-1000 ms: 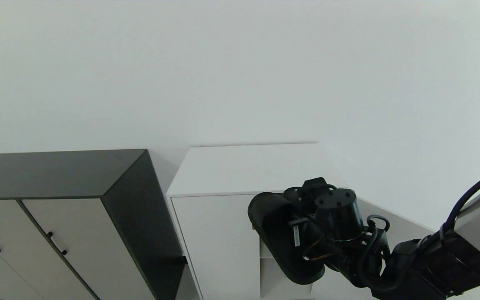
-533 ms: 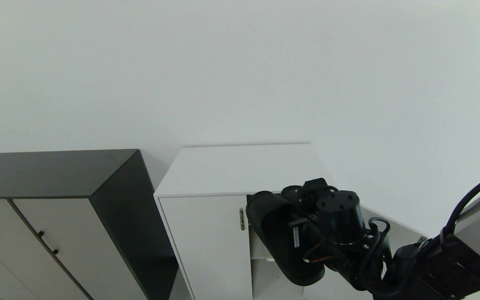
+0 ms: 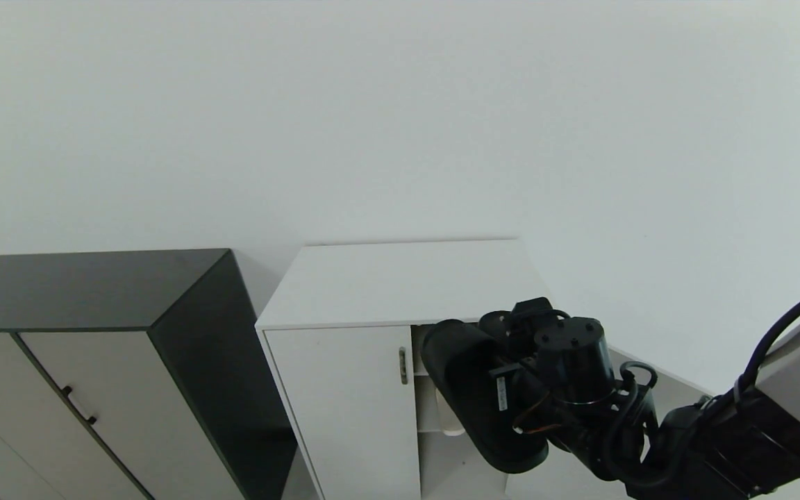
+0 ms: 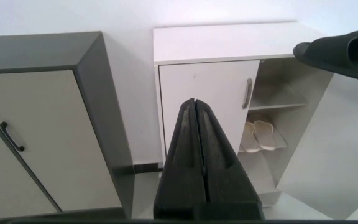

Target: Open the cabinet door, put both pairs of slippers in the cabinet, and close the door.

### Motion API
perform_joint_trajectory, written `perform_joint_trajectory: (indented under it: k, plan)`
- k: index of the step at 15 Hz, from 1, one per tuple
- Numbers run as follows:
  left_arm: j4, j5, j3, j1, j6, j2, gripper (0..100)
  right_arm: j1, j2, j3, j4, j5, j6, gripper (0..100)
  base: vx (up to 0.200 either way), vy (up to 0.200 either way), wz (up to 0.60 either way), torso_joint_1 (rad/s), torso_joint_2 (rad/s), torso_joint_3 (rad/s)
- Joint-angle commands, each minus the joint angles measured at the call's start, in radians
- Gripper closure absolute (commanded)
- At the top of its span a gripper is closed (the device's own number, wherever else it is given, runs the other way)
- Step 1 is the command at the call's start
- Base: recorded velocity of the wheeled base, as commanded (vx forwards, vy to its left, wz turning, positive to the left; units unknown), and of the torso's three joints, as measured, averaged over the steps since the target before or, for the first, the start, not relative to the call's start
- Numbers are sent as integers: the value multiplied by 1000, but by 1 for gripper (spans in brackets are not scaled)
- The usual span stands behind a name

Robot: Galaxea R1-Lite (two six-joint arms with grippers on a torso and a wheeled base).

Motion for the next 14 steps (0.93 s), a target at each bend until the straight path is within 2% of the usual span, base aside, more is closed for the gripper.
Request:
perform_joint_trajectory:
  k: [1,9,14]
  plan:
    - [0,0,0,0,0,1,100,-2,4,6,0,-1,-1,100,0,0,0,0,0,0]
    - [0,0,0,0,0,1,100,1,19,15,-18,1,-10,100,0,0,0,0,0,0]
    - [-1,0,0,0,-2,1,100,-1,18,41,-56,2,-8,100,0,0,0,-135,291,163]
